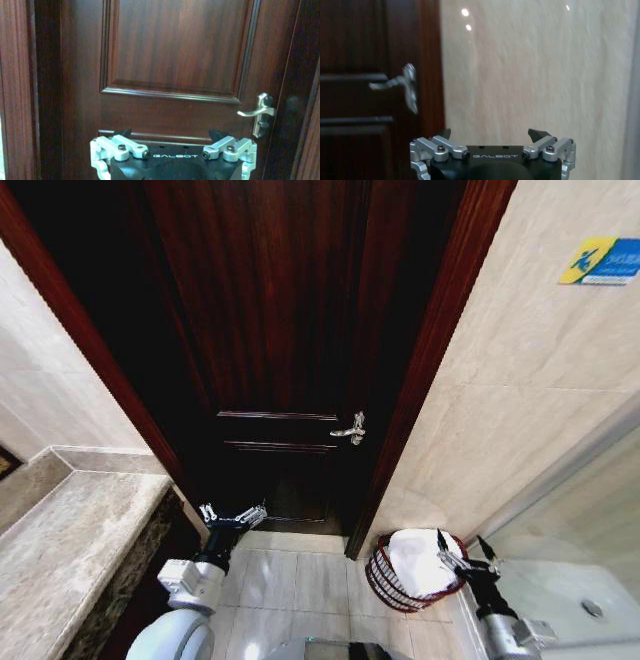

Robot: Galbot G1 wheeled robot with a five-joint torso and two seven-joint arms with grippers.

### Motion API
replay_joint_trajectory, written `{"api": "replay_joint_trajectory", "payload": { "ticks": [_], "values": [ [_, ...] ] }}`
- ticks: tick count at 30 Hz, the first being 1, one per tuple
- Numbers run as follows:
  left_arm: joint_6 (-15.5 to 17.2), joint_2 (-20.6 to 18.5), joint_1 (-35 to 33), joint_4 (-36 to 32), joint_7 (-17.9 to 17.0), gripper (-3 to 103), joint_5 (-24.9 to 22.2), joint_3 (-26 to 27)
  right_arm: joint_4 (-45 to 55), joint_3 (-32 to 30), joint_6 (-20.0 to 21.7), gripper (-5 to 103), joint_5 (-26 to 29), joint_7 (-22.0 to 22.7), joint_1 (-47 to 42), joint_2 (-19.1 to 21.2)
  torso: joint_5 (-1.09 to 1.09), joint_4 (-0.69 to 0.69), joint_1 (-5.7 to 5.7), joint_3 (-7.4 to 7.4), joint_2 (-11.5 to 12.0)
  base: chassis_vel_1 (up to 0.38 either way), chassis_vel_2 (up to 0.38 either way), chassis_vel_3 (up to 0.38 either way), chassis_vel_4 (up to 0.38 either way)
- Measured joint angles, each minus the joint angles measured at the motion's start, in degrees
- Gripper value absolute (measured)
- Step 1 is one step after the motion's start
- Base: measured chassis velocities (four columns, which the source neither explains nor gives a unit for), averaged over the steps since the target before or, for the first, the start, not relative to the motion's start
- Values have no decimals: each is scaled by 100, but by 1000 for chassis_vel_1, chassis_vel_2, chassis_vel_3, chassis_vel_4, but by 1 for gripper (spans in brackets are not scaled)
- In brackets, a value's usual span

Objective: Discard the used towel into the hamper.

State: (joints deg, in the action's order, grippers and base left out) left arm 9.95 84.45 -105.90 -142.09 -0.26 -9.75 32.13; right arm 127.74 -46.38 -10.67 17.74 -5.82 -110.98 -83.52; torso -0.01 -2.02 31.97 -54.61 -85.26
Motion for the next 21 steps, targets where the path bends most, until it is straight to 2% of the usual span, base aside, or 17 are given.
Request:
{"api": "replay_joint_trajectory", "payload": {
  "ticks": [3, 8, 21],
  "values": [
    [0, 0, 0, 0, 0, 100, 0, 1, 547, 31, -32, 100, -101, 74, -141, -65, 0, 0, 0, 0, 0, 0, 0, 0, 0],
    [0, 0, 0, 0, 0, 100, 0, 1, 870, -35, -22, 100, -61, 173, -179, -34, 1, 0, 0, 0, 0, 0, 0, 0, 0],
    [0, 0, 0, 0, 0, 100, 0, 1, 874, 48, -40, 100, -44, 185, -148, -60, 1, 0, 0, 0, 0, 0, 0, 0, 0]
  ]
}}
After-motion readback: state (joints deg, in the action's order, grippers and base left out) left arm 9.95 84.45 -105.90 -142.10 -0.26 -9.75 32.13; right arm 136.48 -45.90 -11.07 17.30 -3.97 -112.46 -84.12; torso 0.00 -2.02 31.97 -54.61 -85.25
